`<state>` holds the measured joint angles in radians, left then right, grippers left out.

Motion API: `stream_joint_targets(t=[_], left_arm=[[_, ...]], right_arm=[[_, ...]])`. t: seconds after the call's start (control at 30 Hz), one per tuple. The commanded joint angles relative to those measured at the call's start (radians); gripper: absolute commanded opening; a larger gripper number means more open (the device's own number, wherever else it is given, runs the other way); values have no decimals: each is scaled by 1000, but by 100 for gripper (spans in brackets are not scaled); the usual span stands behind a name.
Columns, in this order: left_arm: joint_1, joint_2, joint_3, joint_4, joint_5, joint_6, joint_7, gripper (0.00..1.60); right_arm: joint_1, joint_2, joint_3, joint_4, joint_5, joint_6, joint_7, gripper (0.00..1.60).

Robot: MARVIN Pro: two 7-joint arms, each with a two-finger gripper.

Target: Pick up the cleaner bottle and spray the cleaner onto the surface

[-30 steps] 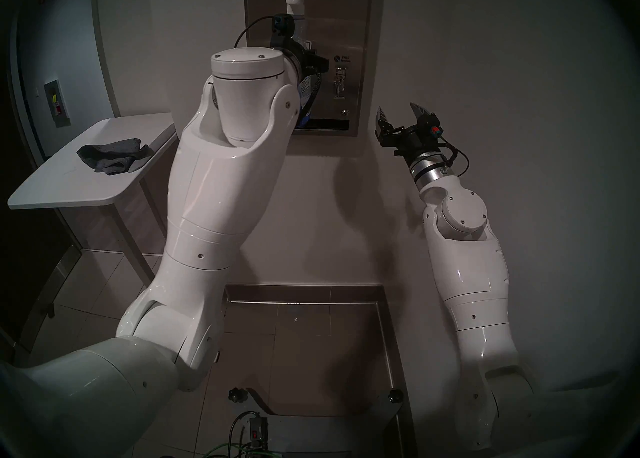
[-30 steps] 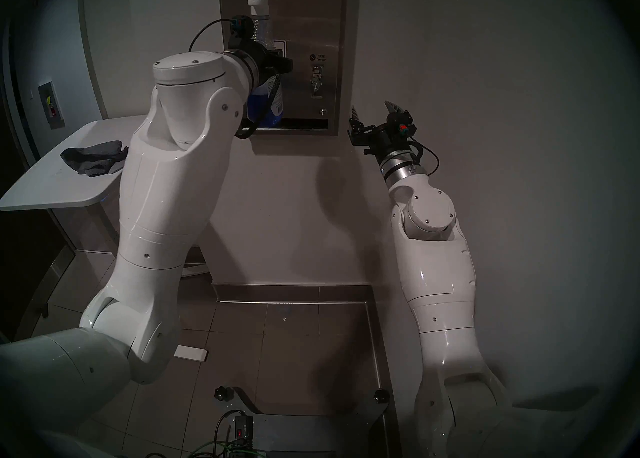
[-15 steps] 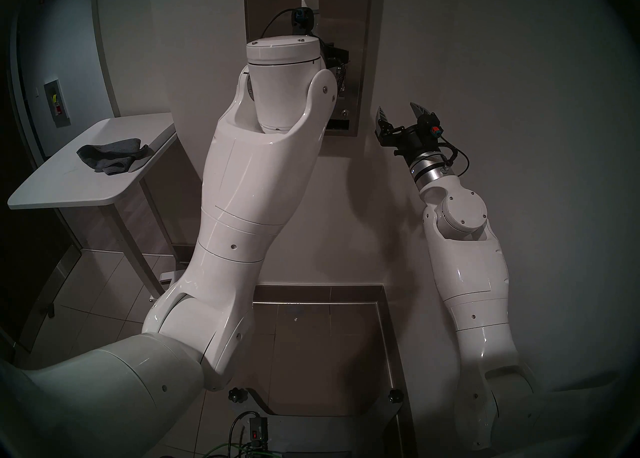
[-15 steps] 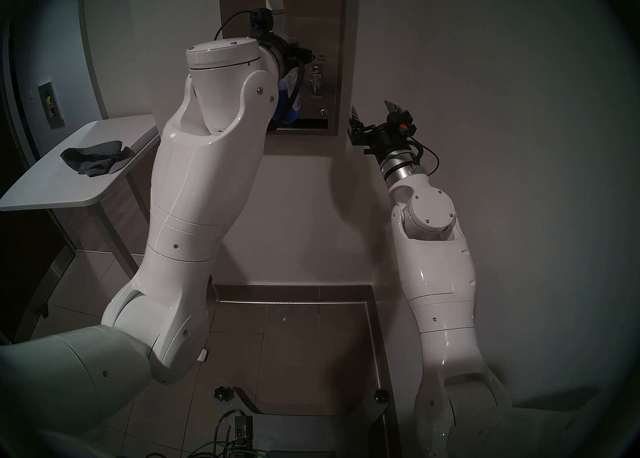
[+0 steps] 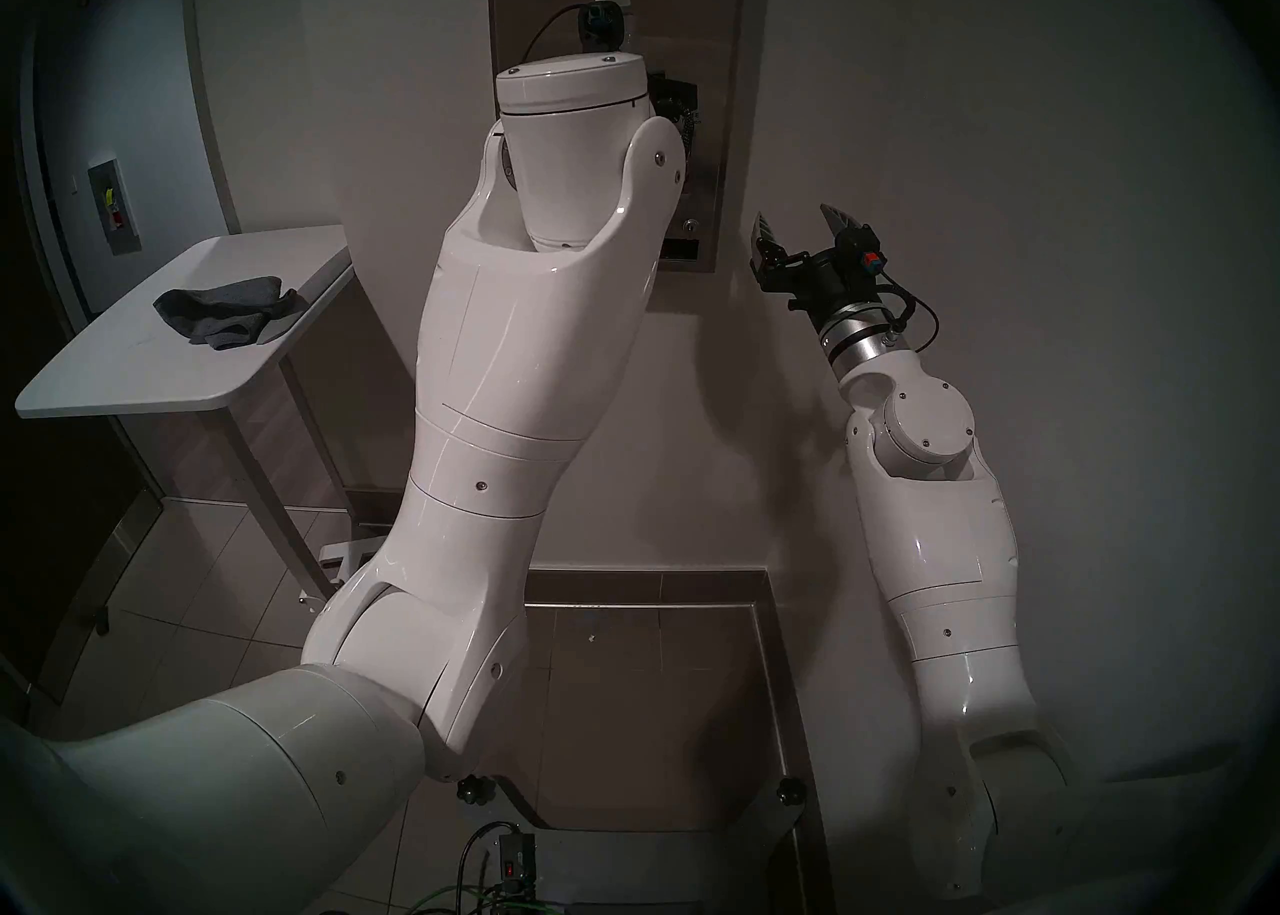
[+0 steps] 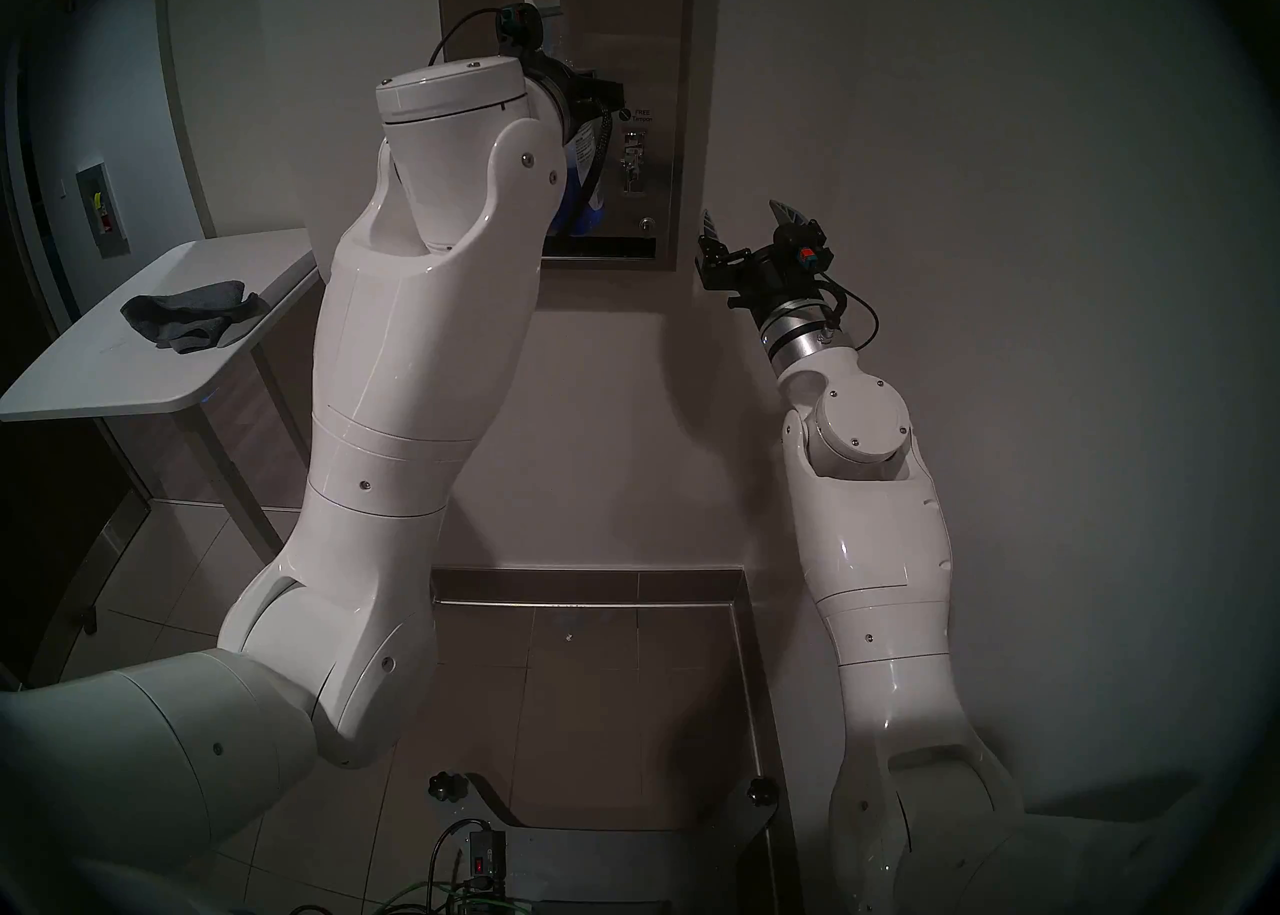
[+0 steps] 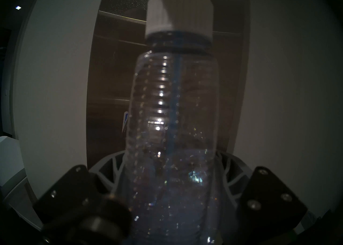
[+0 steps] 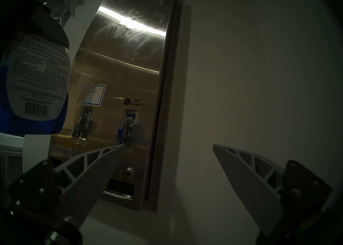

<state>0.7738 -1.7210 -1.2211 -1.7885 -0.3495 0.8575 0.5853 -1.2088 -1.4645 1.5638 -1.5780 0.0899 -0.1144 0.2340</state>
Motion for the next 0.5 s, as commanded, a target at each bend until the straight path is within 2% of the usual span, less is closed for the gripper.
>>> stream_joint_targets(t=[0.0,0.13,0.3,0.47], left_arm=[[-67,-24,-3,-42,1,-35,-8,0],[-67,-26,-4,-42,2,-36,-10,0],[-63,-28,-6,-43,4,-29,-10,0],[-60,-29,-7,-43,4,-23,-11,0]], right_arm=[[32,-2,-1,-38,3,-9,2,160],[32,-2,-1,-38,3,-9,2,160],[104,30,2,-47,7,22,38,160],[136,35,3,-97,17,42,60,160]])
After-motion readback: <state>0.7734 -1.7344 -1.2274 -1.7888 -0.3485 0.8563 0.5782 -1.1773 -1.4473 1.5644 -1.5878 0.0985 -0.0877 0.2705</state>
